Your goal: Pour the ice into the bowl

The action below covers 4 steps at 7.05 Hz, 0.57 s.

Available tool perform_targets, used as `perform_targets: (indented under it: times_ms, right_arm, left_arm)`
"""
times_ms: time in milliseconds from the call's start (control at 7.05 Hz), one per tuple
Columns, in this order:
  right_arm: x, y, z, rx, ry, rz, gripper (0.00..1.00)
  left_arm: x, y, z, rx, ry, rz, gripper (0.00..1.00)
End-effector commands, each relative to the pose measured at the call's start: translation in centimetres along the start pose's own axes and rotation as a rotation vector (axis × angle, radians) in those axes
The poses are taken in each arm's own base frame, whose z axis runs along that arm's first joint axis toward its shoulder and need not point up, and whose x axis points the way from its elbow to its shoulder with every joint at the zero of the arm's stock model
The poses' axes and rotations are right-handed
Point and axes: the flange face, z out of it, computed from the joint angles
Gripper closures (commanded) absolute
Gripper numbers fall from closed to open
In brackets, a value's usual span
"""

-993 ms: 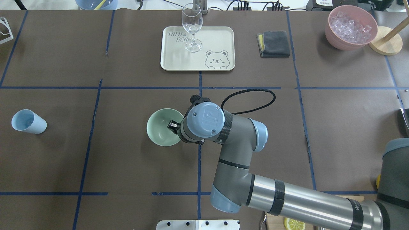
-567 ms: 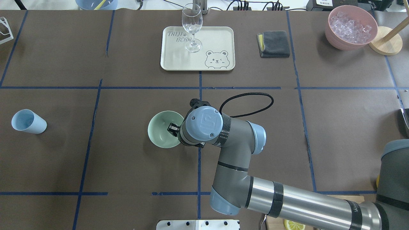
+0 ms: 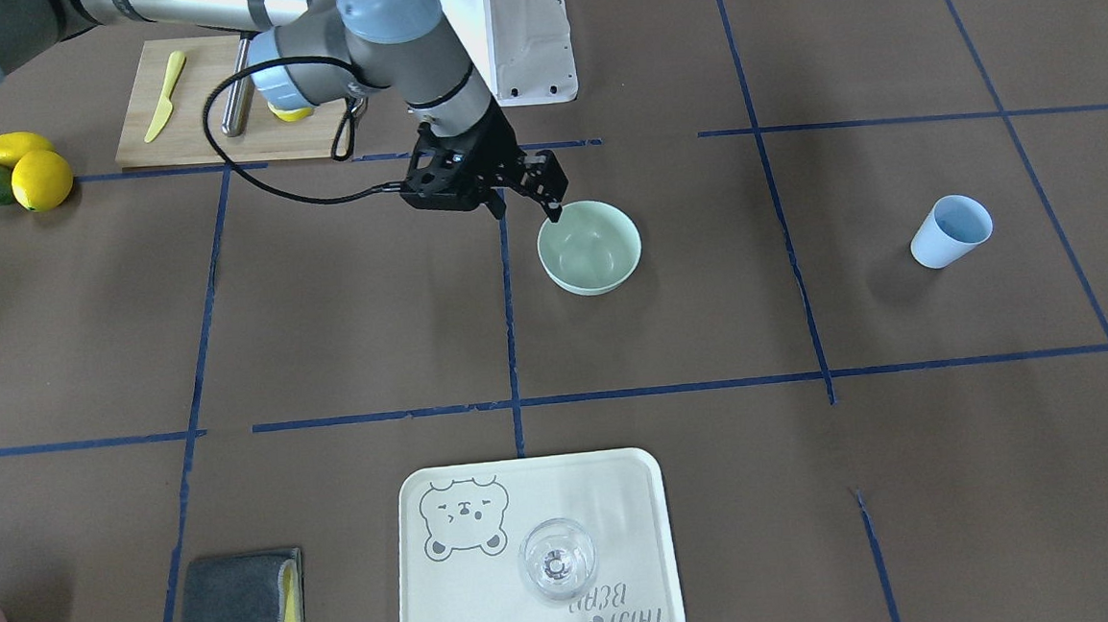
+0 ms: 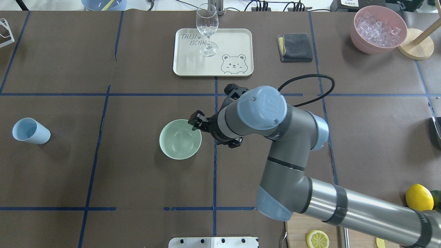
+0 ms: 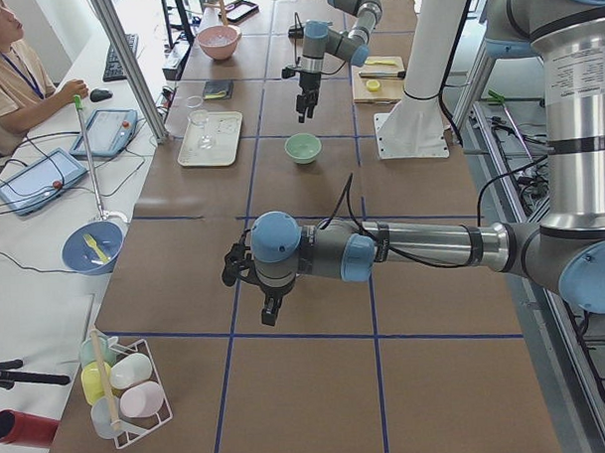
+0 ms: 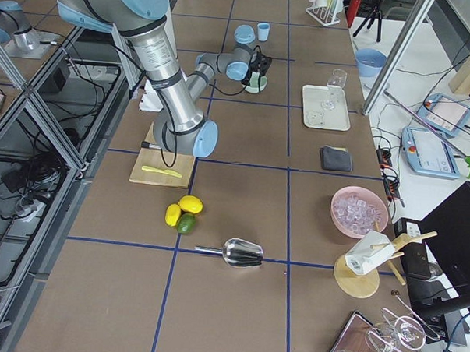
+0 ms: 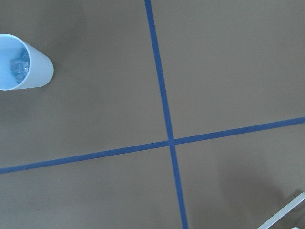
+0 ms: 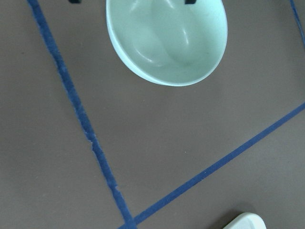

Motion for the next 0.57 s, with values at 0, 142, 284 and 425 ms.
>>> perform_targets:
  times_ms: [0, 142, 284, 425]
  right_arm:
    - [5.8, -4.1, -3.9, 0.007, 0.021, 0.006, 0.0]
    - [7.2, -5.0, -3.8, 0.017, 0.033, 0.0, 0.0]
    - [9.0, -5.7, -3.7, 0.021, 0.034, -0.001, 0.0]
    - [10.7, -6.2, -3.6, 0.021, 0.014, -0.009, 0.0]
  left_arm:
    - [2.2, 1.8, -0.3, 0.059, 0.15, 0.013, 0.0]
    - [4.1, 1.3, -1.1, 0.111, 0.157, 0.003, 0.0]
    - [6.5, 0.7, -0.1, 0.114, 0.189, -0.085, 0.0]
    - [10.2, 0.0, 2.1, 0.129, 0.204, -0.018, 0.0]
